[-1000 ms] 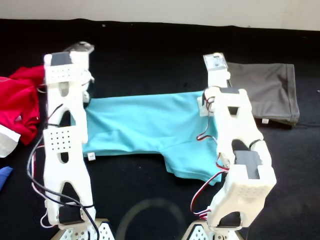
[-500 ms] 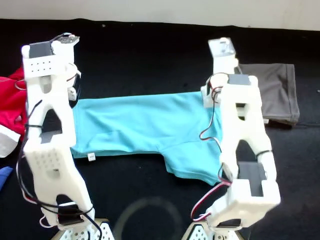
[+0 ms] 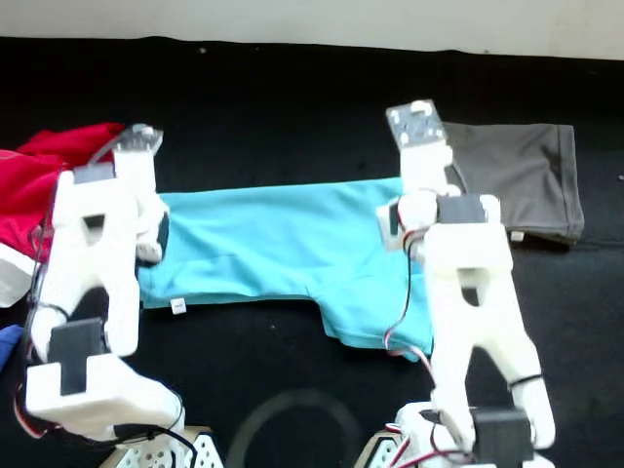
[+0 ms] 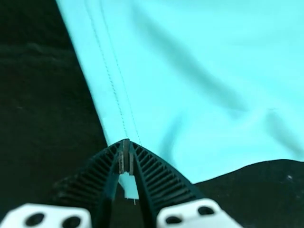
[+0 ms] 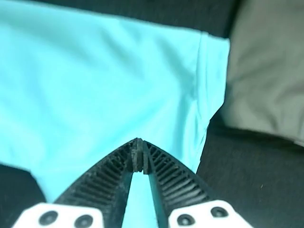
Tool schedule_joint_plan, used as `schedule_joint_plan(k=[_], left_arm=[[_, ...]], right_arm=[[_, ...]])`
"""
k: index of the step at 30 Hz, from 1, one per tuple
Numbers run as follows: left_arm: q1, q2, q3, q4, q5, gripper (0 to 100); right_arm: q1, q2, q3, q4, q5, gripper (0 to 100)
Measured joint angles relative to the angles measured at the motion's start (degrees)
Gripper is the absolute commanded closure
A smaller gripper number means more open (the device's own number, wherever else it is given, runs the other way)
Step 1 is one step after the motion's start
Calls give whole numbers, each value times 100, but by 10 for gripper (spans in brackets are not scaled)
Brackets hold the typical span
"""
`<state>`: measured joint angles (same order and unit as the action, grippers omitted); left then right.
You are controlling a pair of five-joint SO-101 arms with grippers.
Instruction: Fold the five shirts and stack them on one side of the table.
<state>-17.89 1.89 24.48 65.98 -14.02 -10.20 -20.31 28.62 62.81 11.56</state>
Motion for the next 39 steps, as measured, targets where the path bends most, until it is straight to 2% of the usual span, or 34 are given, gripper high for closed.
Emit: schedule_joint_plan(k=[4,13,18,23,27,34,39], left_arm=[[0,-396,1204,-791,0,992],[0,-1178,2330,-1301,0,992],[-53,-1442,2910,-2048,0,992],[-53,-1451,2980,-2180,0,992],[-53,-1451,3007,-2207,0,992],[-53,-1451,3007,-2207,0,992],[-53,-1451,3007,-2215,0,992]], right_arm=[[-18,-413,730,0,0,992],[-62,-580,2031,-413,237,992],[-624,-580,2426,-598,246,992],[-1116,-580,2576,-985,246,992],[-1204,-580,2980,-1644,246,992],[-1363,-580,3314,-1890,246,987],[-1371,-580,3341,-2444,246,986]])
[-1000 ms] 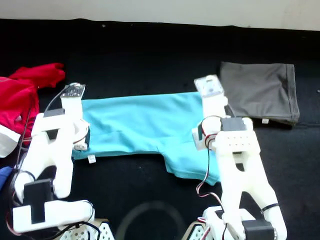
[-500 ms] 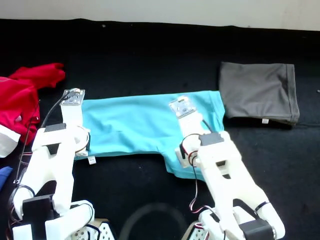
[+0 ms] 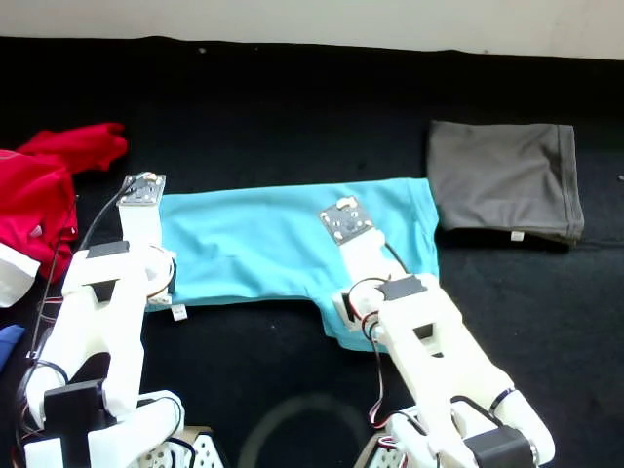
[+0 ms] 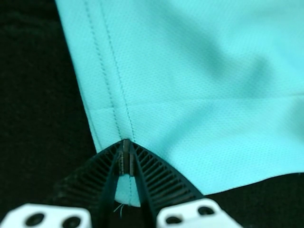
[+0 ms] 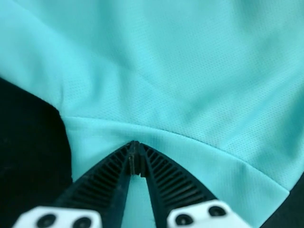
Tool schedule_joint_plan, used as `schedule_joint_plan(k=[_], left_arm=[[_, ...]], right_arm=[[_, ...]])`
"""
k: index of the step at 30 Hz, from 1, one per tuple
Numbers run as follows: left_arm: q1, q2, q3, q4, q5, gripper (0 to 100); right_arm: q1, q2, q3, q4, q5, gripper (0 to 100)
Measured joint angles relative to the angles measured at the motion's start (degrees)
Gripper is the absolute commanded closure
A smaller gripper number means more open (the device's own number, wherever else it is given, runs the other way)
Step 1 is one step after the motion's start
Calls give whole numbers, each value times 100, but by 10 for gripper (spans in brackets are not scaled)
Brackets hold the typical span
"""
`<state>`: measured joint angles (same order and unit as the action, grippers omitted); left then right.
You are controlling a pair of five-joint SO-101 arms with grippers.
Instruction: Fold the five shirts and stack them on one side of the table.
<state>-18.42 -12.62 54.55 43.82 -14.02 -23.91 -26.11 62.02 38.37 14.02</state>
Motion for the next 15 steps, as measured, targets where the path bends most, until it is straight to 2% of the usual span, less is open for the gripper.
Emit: schedule_joint_plan(k=[5,10,15], left_arm=[[0,0,0,0,0,992],[0,0,0,0,0,992],[0,0,0,0,0,992]], right_arm=[[35,-114,-123,202,0,967],[53,-360,-967,1855,70,836],[53,-466,-1618,3666,1310,781]])
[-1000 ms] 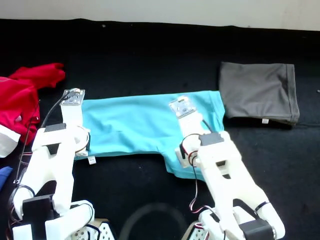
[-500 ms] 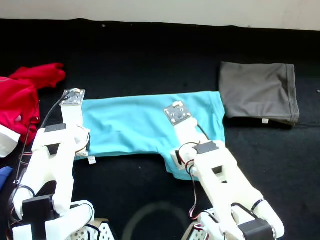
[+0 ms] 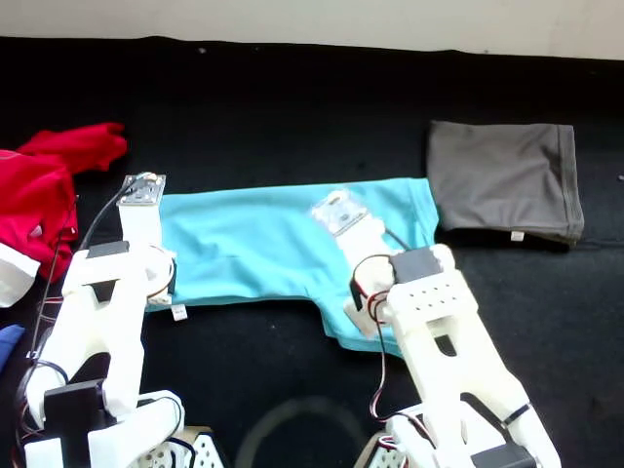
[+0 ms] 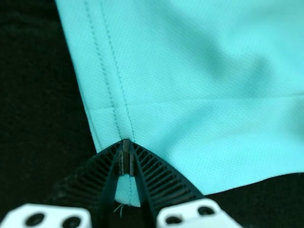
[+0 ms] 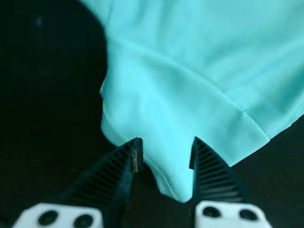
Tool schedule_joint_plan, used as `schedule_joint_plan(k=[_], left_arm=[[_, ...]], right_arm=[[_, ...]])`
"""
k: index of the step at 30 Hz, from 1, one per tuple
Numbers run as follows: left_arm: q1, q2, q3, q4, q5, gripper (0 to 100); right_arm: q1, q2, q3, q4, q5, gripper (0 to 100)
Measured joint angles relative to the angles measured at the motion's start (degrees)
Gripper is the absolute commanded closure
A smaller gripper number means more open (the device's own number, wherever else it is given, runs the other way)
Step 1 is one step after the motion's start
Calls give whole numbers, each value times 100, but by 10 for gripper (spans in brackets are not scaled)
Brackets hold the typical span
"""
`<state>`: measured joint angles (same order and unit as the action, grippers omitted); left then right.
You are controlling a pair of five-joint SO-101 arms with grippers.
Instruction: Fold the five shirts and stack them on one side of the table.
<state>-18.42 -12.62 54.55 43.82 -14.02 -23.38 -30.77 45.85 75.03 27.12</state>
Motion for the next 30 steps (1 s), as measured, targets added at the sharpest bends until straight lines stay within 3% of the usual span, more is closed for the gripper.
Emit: schedule_joint_plan(k=[3,6,18,25,30], left_arm=[[0,0,0,0,0,992],[0,0,0,0,0,992],[0,0,0,0,0,992],[0,0,0,0,0,992],[0,0,0,0,0,992]], right_arm=[[-88,0,9,501,765,753],[-325,9,211,492,1002,745],[-545,1240,1116,-1398,1064,751],[-105,1916,897,-2136,1073,993],[360,2127,536,-2259,1073,993]])
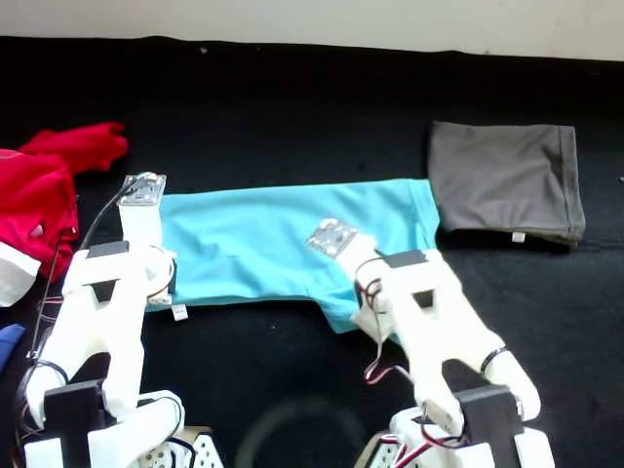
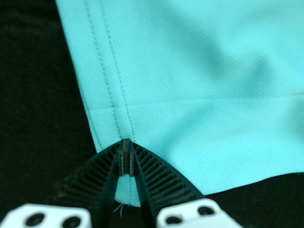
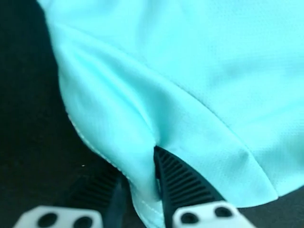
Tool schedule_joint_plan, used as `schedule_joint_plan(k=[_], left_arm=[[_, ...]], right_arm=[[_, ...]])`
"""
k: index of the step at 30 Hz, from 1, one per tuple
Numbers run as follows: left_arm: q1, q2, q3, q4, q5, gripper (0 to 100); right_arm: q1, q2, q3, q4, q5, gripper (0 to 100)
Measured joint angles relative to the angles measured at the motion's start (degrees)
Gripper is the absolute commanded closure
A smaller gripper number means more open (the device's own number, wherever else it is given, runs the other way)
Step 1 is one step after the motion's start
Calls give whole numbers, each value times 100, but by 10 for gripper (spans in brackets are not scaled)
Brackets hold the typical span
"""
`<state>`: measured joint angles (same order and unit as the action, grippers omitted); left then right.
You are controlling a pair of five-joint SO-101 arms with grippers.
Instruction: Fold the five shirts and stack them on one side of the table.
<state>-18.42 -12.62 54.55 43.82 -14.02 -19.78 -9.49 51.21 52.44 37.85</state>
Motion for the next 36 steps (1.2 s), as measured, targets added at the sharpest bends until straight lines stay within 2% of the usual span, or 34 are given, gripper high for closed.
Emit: schedule_joint_plan(k=[8,16,26,28,32,36], left_arm=[[0,0,0,0,0,992],[0,0,0,0,0,992],[0,0,0,0,0,992],[0,0,0,0,0,992],[0,0,0,0,0,992],[0,0,0,0,0,992]], right_arm=[[9,44,-360,114,0,993],[62,176,-1934,923,0,993],[70,1960,-4009,1081,0,991],[79,2330,-4484,1187,0,971],[79,2971,-5231,1327,0,859],[79,3411,-5705,1468,-105,846]])
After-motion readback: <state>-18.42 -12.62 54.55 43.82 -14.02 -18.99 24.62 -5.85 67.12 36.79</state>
